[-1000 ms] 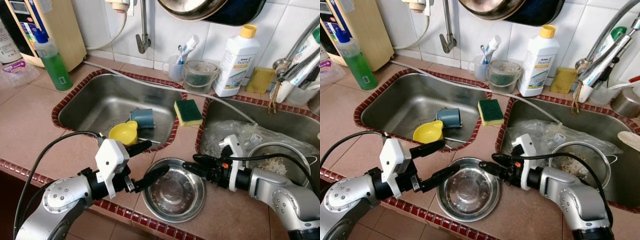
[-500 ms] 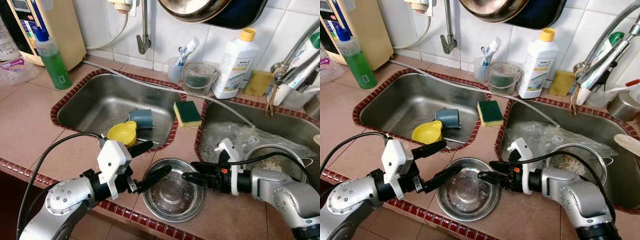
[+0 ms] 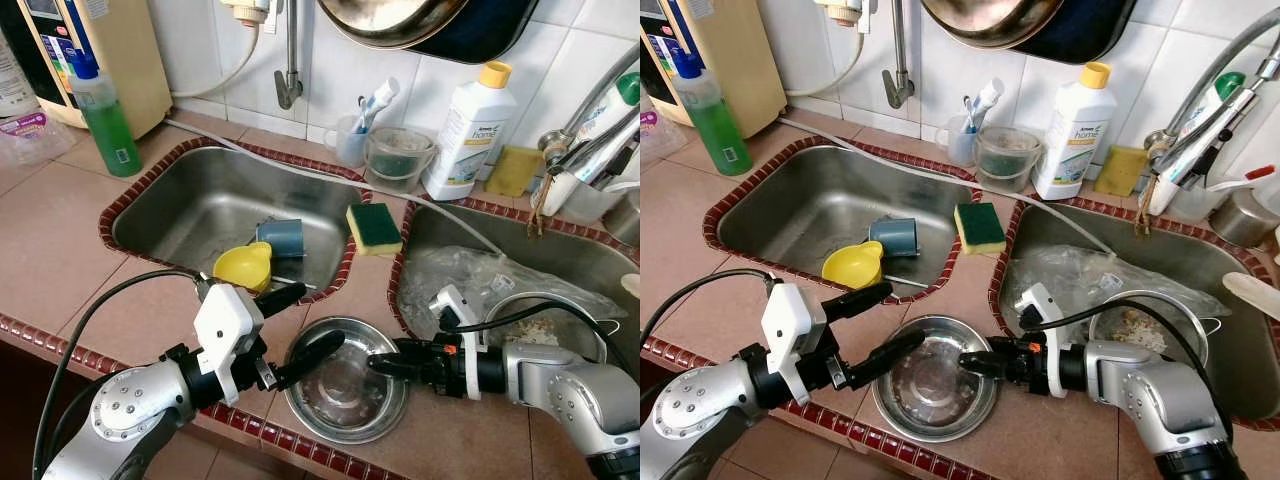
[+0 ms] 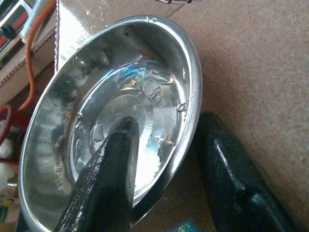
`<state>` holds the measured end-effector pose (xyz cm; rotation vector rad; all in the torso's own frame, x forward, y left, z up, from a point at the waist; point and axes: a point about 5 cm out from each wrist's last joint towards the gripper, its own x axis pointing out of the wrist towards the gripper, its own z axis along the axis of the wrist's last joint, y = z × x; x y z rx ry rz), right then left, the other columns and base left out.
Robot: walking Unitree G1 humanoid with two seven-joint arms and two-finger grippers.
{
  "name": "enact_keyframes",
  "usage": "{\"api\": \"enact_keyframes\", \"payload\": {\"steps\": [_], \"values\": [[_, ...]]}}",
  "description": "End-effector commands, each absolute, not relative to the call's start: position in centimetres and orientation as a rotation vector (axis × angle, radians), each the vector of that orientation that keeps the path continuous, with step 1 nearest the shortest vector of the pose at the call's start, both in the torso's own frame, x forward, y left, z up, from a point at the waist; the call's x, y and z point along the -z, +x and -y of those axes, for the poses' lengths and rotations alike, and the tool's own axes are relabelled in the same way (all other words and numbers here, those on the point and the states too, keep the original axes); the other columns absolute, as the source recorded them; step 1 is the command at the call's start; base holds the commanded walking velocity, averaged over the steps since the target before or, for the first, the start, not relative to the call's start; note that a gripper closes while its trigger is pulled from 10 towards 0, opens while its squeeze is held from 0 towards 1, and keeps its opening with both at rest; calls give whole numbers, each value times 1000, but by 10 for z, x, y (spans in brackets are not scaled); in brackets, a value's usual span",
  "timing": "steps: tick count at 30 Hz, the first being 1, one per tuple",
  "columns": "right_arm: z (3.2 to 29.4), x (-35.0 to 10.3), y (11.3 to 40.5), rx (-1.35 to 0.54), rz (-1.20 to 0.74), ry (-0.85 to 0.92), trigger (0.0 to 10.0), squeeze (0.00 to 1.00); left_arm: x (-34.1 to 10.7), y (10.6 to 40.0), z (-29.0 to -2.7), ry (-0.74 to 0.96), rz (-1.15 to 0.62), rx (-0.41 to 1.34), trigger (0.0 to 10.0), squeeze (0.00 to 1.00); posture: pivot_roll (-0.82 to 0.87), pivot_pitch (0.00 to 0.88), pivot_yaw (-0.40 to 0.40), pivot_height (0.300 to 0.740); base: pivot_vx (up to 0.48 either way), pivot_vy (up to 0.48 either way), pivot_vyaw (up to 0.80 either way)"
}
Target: Kitchen organization
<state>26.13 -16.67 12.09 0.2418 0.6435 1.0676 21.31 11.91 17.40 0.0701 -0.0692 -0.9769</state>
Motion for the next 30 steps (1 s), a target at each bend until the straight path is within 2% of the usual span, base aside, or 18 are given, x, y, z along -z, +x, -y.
{"api": "enact_keyframes", "payload": {"steps": [1, 24, 30], "values": [[173, -117, 258, -1043, -676, 270, 0, 0, -176, 209, -116, 73, 76, 989, 10000, 0, -72, 154, -82, 740, 0, 0, 0], [183, -125, 282, -880, -604, 340, 0, 0, -177, 211, -118, 75, 79, 984, 10000, 0, -77, 148, -79, 740, 0, 0, 0], [187, -135, 293, -808, -501, 358, 0, 0, -178, 213, -117, 73, 85, 984, 10000, 0, -80, 146, -74, 740, 0, 0, 0]]}}
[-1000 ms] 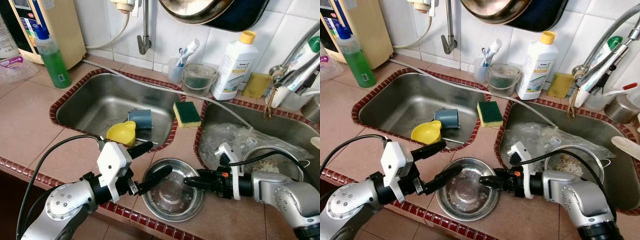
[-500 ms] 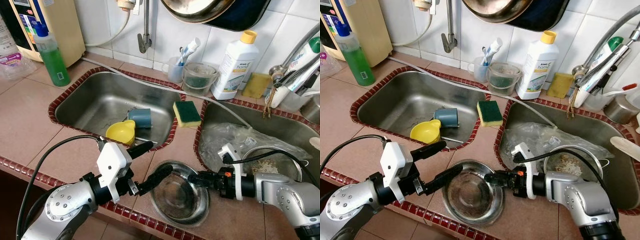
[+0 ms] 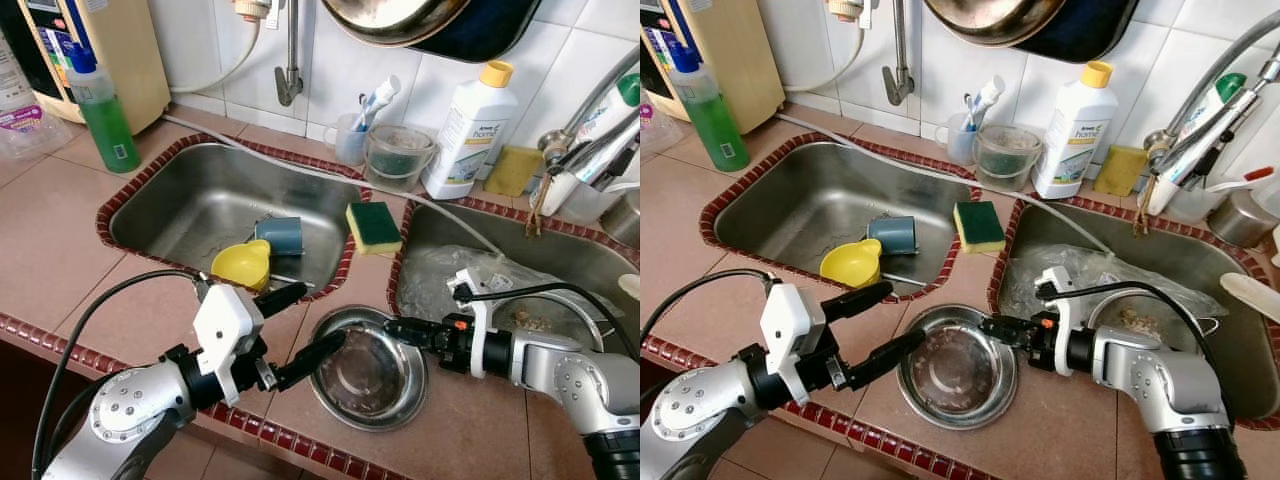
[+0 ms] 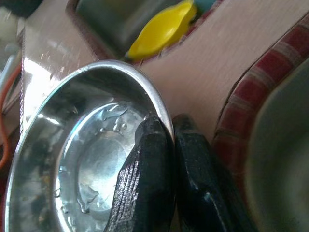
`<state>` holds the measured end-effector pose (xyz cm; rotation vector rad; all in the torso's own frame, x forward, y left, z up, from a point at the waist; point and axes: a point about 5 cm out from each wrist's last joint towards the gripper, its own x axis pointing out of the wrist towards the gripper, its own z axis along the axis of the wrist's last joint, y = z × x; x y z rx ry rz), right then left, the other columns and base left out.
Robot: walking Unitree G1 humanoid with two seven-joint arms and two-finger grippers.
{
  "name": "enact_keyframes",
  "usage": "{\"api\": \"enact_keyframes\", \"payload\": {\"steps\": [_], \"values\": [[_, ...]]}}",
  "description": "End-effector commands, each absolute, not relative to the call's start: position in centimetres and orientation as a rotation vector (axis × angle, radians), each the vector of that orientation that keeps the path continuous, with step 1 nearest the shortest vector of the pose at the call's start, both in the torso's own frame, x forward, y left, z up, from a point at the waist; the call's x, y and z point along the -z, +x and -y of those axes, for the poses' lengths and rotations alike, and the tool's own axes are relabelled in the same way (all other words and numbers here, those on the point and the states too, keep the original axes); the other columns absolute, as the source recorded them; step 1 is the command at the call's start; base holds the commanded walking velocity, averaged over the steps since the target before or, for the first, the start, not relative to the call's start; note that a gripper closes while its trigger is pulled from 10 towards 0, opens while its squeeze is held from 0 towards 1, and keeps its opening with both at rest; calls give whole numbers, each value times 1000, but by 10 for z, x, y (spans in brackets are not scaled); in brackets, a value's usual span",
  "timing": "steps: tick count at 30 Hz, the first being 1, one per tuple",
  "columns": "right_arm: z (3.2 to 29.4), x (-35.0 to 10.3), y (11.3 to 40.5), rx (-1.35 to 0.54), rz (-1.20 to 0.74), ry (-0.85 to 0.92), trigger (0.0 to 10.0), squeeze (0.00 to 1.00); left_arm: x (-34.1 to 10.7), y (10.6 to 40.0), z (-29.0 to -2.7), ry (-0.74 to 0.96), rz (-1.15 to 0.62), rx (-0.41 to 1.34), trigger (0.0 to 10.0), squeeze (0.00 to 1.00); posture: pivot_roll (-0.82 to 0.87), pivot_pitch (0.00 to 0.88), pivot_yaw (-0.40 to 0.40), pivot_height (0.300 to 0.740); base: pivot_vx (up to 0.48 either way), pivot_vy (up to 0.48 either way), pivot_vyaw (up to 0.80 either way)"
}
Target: Kitchen organization
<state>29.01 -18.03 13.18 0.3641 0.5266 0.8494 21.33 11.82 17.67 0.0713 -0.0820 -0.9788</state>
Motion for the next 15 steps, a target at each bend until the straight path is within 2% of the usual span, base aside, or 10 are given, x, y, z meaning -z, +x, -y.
{"api": "enact_keyframes", "payload": {"steps": [1, 12, 15], "values": [[188, -139, 297, -786, -471, 384, 0, 0, -178, 212, -117, 73, 85, 986, 10000, 0, -79, 145, -74, 740, 0, 0, 0], [194, -159, 315, -632, -198, 381, 0, 0, -181, 217, -120, 47, 108, 936, 10000, 0, -68, 143, -70, 740, 0, 0, 0], [186, -170, 319, -594, -63, 367, 0, 0, -189, 226, -123, -27, 161, 853, 10000, 0, -68, 130, -57, 740, 0, 0, 0]]}}
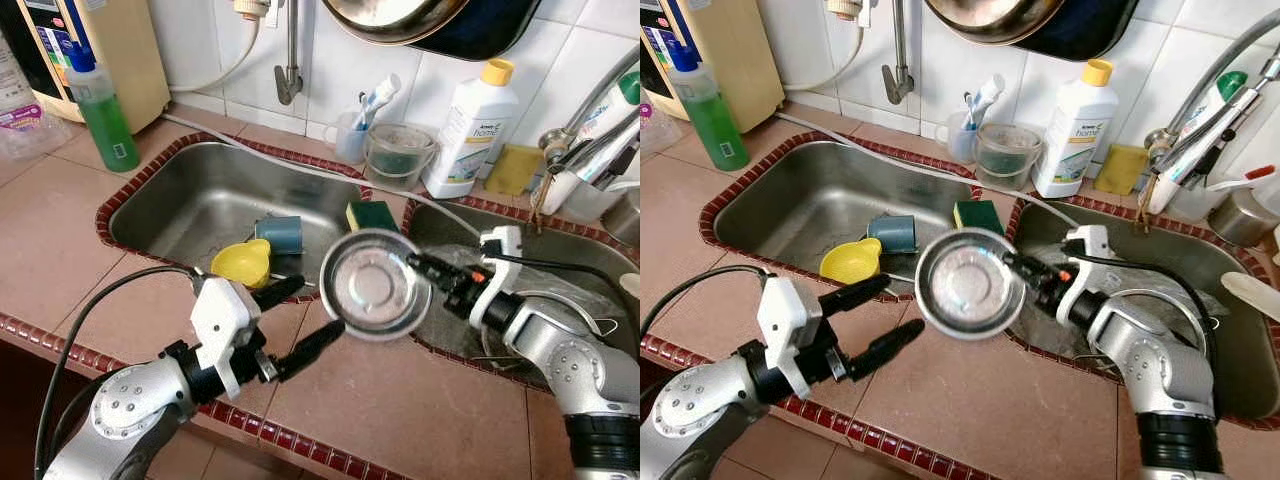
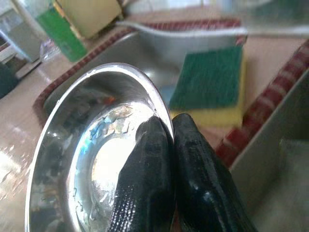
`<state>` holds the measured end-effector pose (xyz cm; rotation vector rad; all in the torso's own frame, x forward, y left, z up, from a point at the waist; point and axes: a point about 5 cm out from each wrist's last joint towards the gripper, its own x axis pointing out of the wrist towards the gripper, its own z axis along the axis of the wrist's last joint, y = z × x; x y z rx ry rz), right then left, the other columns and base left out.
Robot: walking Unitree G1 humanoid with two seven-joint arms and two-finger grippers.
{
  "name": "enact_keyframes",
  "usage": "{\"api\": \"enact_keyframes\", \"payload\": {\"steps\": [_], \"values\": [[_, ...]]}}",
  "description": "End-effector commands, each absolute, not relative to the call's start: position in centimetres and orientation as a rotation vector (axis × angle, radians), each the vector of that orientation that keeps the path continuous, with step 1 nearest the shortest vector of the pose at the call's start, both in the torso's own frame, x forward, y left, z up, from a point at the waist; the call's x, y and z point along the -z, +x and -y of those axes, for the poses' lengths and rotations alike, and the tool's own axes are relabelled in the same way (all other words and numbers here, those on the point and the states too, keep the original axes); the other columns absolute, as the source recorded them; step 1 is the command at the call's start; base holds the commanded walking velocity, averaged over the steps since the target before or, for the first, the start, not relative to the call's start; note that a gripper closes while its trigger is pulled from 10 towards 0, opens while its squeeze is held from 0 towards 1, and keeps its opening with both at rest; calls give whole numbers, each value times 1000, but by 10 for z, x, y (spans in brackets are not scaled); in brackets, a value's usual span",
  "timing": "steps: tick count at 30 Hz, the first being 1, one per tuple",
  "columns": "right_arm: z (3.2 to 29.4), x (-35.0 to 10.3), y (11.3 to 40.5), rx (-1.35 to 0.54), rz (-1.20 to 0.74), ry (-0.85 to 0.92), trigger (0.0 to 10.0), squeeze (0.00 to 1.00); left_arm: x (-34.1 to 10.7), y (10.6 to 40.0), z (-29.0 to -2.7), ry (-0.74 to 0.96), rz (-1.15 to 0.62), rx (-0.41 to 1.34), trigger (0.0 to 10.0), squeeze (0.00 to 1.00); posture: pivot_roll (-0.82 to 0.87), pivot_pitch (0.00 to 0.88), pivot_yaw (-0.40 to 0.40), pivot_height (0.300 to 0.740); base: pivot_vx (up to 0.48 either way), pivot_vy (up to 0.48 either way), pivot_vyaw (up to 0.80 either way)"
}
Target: Kitchen organization
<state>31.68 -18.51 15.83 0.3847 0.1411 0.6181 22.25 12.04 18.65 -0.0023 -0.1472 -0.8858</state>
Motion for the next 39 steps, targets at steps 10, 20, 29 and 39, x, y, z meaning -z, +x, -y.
{"api": "enact_keyframes", "payload": {"steps": [10, 20, 29, 39], "values": [[160, -187, 320, -469, 191, 380, 0, 133, -201, 270, -142, -93, 234, 555, 10000, 0, -74, 100, -24, 740, 0, 0, 0], [149, -195, 317, -325, 332, 233, 10000, 0, -189, 301, -149, -73, 203, 436, 10000, 0, -100, 64, -6, 740, 0, 0, 0], [131, -189, 312, -278, 384, 90, 10000, 0, -184, 319, -136, -87, 194, 425, 10000, 0, -114, 59, 19, 740, 0, 0, 0], [118, -185, 309, -285, 397, 48, 10000, 0, -179, 320, -133, -90, 178, 419, 10000, 0, -107, 66, 26, 740, 0, 271, 0]]}}
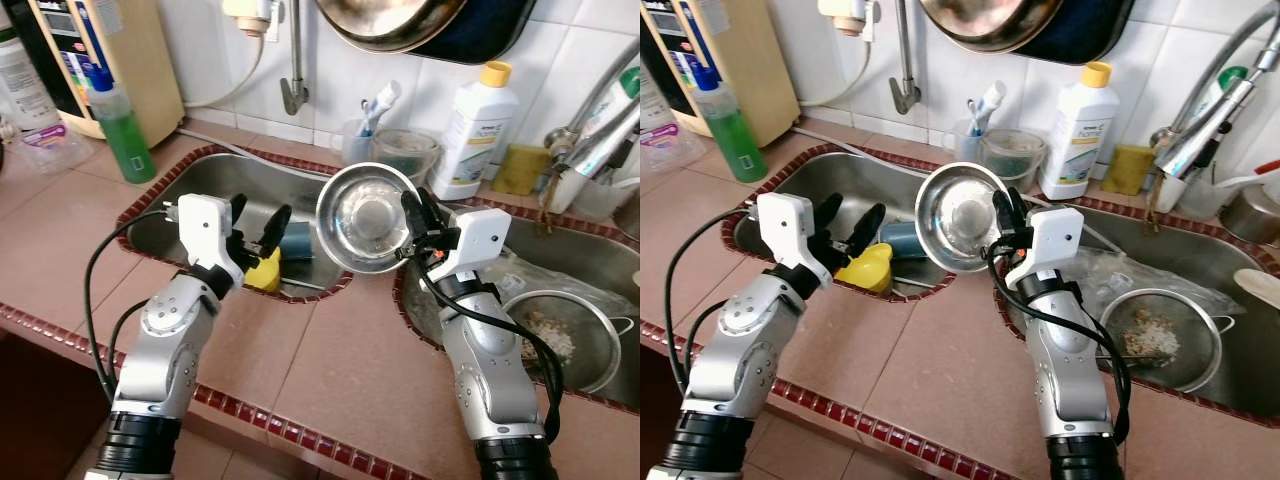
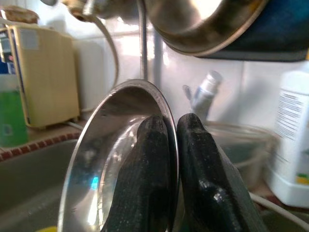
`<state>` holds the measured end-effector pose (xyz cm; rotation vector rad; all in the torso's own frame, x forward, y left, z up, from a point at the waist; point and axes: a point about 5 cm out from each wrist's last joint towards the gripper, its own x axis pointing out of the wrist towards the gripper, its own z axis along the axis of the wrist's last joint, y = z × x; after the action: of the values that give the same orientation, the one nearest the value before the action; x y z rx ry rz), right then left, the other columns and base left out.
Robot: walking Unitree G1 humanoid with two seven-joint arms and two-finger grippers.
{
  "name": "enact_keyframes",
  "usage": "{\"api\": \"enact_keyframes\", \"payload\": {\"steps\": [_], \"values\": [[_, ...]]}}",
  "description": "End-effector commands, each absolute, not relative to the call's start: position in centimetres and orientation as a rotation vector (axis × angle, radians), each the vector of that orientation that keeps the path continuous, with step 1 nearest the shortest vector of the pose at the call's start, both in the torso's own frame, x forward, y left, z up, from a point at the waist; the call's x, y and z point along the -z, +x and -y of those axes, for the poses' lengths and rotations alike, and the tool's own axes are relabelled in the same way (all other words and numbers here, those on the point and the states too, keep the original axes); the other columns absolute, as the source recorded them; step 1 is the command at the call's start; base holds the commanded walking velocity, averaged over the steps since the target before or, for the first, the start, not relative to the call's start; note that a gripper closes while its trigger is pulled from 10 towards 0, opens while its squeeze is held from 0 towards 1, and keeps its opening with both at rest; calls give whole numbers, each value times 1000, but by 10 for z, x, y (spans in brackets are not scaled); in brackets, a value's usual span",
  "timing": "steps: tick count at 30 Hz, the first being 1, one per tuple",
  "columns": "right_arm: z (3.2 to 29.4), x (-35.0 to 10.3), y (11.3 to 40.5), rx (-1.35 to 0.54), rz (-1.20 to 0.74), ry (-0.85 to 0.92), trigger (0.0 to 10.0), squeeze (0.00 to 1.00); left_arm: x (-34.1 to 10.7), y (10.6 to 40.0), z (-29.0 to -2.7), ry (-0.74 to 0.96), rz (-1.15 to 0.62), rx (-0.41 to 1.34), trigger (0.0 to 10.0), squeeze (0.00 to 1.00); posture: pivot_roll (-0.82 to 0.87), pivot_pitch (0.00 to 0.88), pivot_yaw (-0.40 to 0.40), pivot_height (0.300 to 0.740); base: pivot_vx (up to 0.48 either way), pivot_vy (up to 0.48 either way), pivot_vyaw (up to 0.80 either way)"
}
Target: Kitchen organization
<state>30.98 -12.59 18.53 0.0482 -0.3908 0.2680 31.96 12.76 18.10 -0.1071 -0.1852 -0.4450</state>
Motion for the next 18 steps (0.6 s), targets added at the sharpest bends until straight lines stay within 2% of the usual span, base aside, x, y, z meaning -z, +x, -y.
{"api": "enact_keyframes", "payload": {"steps": [1, 10, 18], "values": [[118, -184, 309, -287, 397, 45, 10000, 0, -178, 320, -133, -91, 174, 418, 10000, 0, -105, 66, 26, 740, 0, 368, 0], [114, -185, 312, -290, 409, 29, 10000, 0, -179, 319, -136, -81, 176, 411, 10000, 0, -91, 65, 24, 740, 0, 403, 0], [114, -182, 314, -279, 390, 10, 10000, 0, -181, 316, -131, -61, 188, 436, 10000, 0, -89, 65, 24, 740, 0, 0, 0]]}}
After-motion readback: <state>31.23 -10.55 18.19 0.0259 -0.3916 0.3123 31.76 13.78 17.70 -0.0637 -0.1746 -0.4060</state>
